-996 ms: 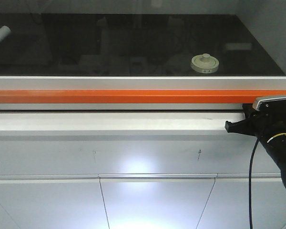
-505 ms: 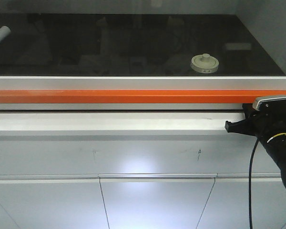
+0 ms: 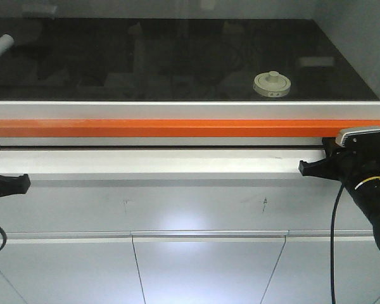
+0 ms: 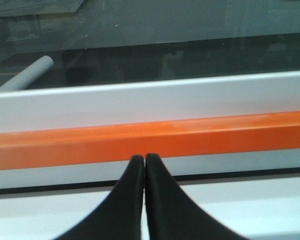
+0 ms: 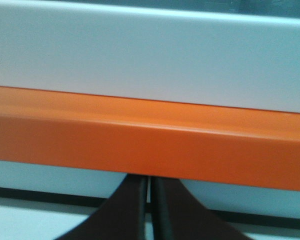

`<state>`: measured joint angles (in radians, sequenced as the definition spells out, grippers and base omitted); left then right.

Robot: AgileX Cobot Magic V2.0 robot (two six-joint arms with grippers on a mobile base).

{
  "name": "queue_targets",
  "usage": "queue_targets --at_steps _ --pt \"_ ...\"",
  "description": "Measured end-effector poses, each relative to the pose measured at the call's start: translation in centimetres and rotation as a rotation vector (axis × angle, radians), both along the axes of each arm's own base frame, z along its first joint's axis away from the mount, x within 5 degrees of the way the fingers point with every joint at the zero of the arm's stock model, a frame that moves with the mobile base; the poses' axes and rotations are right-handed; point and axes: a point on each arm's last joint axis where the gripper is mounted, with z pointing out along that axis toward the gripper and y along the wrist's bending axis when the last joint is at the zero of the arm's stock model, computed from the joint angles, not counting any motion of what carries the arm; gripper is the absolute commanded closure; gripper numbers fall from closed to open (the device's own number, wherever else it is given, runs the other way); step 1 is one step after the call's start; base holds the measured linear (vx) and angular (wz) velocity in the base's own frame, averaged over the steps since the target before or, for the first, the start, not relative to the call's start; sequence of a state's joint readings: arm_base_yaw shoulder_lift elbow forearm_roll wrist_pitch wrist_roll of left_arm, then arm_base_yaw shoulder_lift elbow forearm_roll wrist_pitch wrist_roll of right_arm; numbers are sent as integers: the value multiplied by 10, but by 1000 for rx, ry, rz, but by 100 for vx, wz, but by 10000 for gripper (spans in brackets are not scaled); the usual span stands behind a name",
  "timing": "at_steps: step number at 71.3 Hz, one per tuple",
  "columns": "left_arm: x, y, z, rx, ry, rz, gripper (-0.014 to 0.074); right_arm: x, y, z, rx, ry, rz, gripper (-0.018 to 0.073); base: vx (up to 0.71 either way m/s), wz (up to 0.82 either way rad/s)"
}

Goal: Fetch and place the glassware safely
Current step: 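Bring the left gripper to the orange sash handle beside the right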

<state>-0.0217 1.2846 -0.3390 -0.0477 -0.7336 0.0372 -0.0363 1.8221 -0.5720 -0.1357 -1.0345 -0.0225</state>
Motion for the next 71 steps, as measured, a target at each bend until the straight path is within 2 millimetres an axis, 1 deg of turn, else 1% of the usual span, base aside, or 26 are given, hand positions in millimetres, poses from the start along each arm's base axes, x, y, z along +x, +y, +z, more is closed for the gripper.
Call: queue_targets --at_steps 11,21,33,42,57,71 --pt "13 0 -20 7 6 1 603 0 0 0 0 0 0 560 0 0" --pt "21 -1 -36 14 13 -3 603 0 0 0 0 0 0 560 0 0" --pt "30 -8 -52 55 60 -87 603 0 0 0 0 0 0 560 0 0" --pt "40 -11 -54 68 62 -125 603 0 0 0 0 0 0 560 0 0" --pt "54 -7 -52 29 42 -65 603 0 0 0 0 0 0 560 0 0" --pt "64 -5 -56 18 51 -46 603 0 0 0 0 0 1 560 0 0"
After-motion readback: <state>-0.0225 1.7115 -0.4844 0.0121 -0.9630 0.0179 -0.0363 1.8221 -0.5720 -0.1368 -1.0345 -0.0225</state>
